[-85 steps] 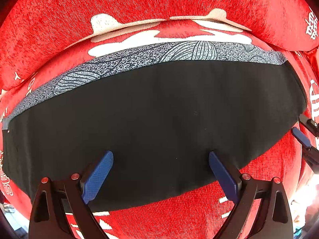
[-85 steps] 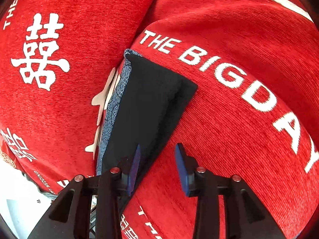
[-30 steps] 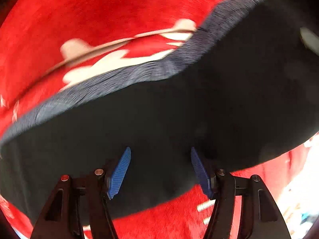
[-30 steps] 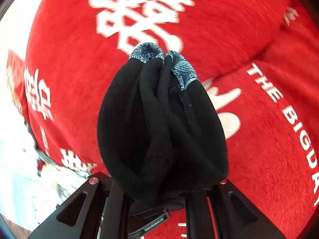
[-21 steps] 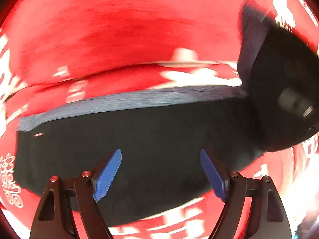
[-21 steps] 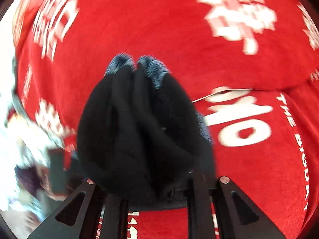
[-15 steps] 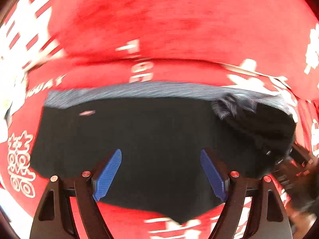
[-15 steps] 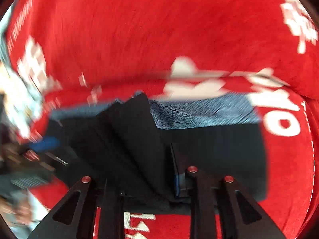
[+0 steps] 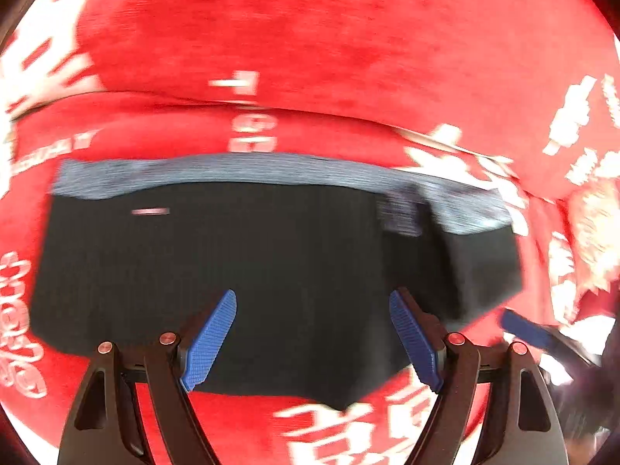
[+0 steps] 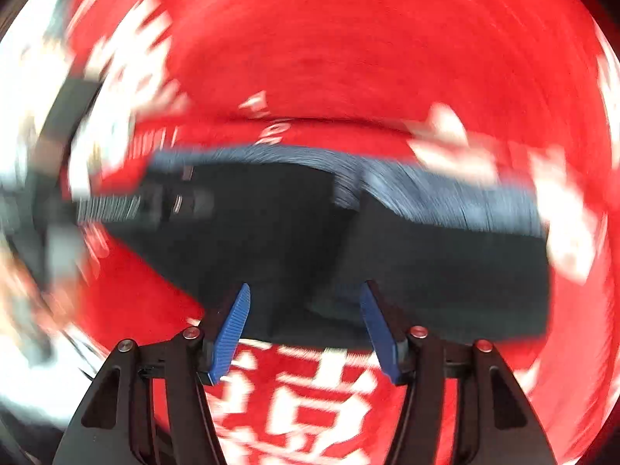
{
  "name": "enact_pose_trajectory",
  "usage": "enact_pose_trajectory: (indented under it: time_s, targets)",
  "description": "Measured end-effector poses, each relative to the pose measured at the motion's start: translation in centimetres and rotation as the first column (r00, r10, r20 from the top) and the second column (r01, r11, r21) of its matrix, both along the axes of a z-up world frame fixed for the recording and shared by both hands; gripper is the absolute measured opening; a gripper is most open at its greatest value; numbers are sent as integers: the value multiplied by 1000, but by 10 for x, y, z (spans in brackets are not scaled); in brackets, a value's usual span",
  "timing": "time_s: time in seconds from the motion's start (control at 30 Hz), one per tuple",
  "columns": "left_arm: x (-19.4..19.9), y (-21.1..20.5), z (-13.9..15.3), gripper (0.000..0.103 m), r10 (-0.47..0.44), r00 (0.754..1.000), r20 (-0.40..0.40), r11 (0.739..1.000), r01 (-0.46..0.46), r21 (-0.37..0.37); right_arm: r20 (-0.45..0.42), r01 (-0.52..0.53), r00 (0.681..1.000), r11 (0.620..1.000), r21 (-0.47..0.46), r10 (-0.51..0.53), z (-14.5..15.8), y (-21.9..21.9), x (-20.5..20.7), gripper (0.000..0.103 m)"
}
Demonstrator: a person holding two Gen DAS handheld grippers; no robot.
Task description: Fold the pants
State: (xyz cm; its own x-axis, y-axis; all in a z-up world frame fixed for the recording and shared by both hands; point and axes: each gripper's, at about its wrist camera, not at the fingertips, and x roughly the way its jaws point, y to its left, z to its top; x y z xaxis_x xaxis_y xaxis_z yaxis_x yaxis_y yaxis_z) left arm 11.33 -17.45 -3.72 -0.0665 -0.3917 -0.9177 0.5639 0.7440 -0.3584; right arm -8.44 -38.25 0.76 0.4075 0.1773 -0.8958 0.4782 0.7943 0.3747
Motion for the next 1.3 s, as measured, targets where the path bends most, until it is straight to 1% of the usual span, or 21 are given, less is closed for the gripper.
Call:
enact_pose_trajectory:
  time_s: [0.03, 0.1, 0.17, 0.27, 0.33, 0.37, 0.4, 0.43, 0.5, 0.57, 0.63, 0.77, 0.83, 0.87, 0.9, 0.93, 0.97, 1.07, 1.17, 1.23, 1.3]
  targets:
    - [-6, -10, 1, 82, -30, 999, -26, 999, 29, -33, 2, 140, 990, 983, 120, -141, -9, -27, -18, 63]
    - [-17, -34, 1, 82, -88, 993, -82, 993, 80, -91, -20, 343, 936, 897, 277, -352, -28, -67, -49, 63]
    - [-27, -57, 0, 82, -124, 985, -121, 987, 109, -120, -32, 455, 877, 808, 374, -479, -44, -93, -70, 63]
    - [-38, -86, -10, 81, -161, 975, -150, 981, 142, -129, -61, 521, 829, 726, 449, -556, -59, -107, -88, 63]
    - [-42, -98, -20, 58, -169, 966, -196, 981, 147, -123, -83, 548, 804, 680, 487, -588, -70, -113, -95, 60]
    - [-44, -101, -25, 53, -170, 962, -215, 982, 148, -115, -92, 559, 794, 663, 498, -601, -74, -115, -97, 58]
    - [-45, -104, -28, 44, -168, 962, -217, 984, 148, -103, -101, 570, 785, 647, 506, -612, -78, -116, -99, 51]
    - [-47, -107, -31, 26, -166, 963, -211, 985, 151, -88, -112, 581, 777, 637, 506, -620, -81, -117, -101, 34]
    - [-49, -109, -33, 14, -162, 963, -218, 986, 150, -71, -130, 596, 768, 625, 504, -627, -85, -118, -104, 5]
    - [-51, -105, -24, 14, -156, 970, -188, 987, 146, -65, -119, 586, 777, 642, 495, -618, -78, -119, -104, 5]
    - [-56, -96, -15, 14, -169, 976, -136, 985, 163, -54, -92, 545, 813, 695, 468, -575, -70, -115, -94, 5]
    - [-66, -81, -31, 14, -170, 983, -70, 984, 173, 41, -127, 501, 859, 761, 412, -497, -81, -99, -78, 5]
    - [-65, -76, -34, 16, -136, 989, -65, 990, 139, 36, -136, 510, 854, 758, 406, -502, -94, -97, -73, 5]
    - [-64, -75, -31, 19, -122, 991, -56, 992, 125, 36, -134, 518, 848, 748, 414, -513, -95, -98, -74, 5]
    - [-62, -74, -29, 33, -113, 993, -43, 992, 115, 42, -130, 509, 853, 754, 414, -505, -93, -99, -71, 5]
    - [-61, -72, -24, 56, -100, 995, -18, 993, 101, 55, -125, 487, 868, 774, 404, -480, -89, -99, -70, 7]
    - [-60, -70, -19, 64, -90, 996, -3, 994, 90, 54, -128, 456, 887, 799, 391, -444, -84, -98, -68, 8]
    - [-54, -64, 1, 66, -77, 996, 43, 996, 75, 40, -139, 333, 943, 875, 352, -303, -60, -94, -61, 21]
    - [-48, -66, 22, 66, -80, 991, 103, 997, 77, 30, -46, 196, 981, 948, 249, -190, -22, -95, -55, 24]
    - [-47, -77, 29, 66, -96, 988, 119, 995, 95, 20, 1, 157, 987, 979, 131, -159, -1, -107, -47, 23]
    - [-49, -99, 27, 66, -111, 986, 124, 994, 110, 14, 1, 180, 983, 981, 71, -181, 1, -131, -34, 23]
